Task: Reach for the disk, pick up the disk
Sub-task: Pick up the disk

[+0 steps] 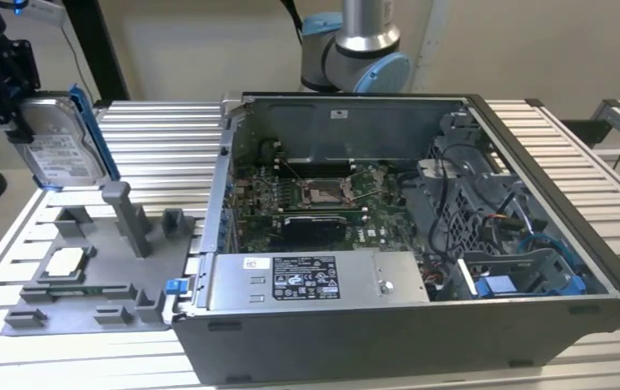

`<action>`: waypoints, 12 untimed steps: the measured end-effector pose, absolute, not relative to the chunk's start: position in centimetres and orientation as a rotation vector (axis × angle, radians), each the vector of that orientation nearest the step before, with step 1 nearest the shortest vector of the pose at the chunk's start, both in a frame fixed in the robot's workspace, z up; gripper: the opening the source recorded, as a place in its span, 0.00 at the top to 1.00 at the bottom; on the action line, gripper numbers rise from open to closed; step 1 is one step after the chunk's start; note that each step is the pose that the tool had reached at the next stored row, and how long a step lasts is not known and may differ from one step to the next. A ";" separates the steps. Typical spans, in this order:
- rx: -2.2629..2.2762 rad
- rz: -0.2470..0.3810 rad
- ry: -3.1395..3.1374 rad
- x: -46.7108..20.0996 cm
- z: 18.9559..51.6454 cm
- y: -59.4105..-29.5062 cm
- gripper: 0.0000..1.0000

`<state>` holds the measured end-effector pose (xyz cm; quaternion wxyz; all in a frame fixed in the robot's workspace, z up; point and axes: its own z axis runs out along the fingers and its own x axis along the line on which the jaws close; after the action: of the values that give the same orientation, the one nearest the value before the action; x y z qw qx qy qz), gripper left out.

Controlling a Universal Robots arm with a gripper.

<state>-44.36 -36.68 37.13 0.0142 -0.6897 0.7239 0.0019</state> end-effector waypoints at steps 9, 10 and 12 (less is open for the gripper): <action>-2.147 0.006 2.254 -44.4 38.2 -36.7 1.00; -2.147 0.006 2.254 -44.4 38.3 -36.7 1.00; -2.148 0.006 2.254 -44.4 38.6 -36.7 1.00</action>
<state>-44.36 -36.68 38.60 0.0142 -0.6897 0.7239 0.0019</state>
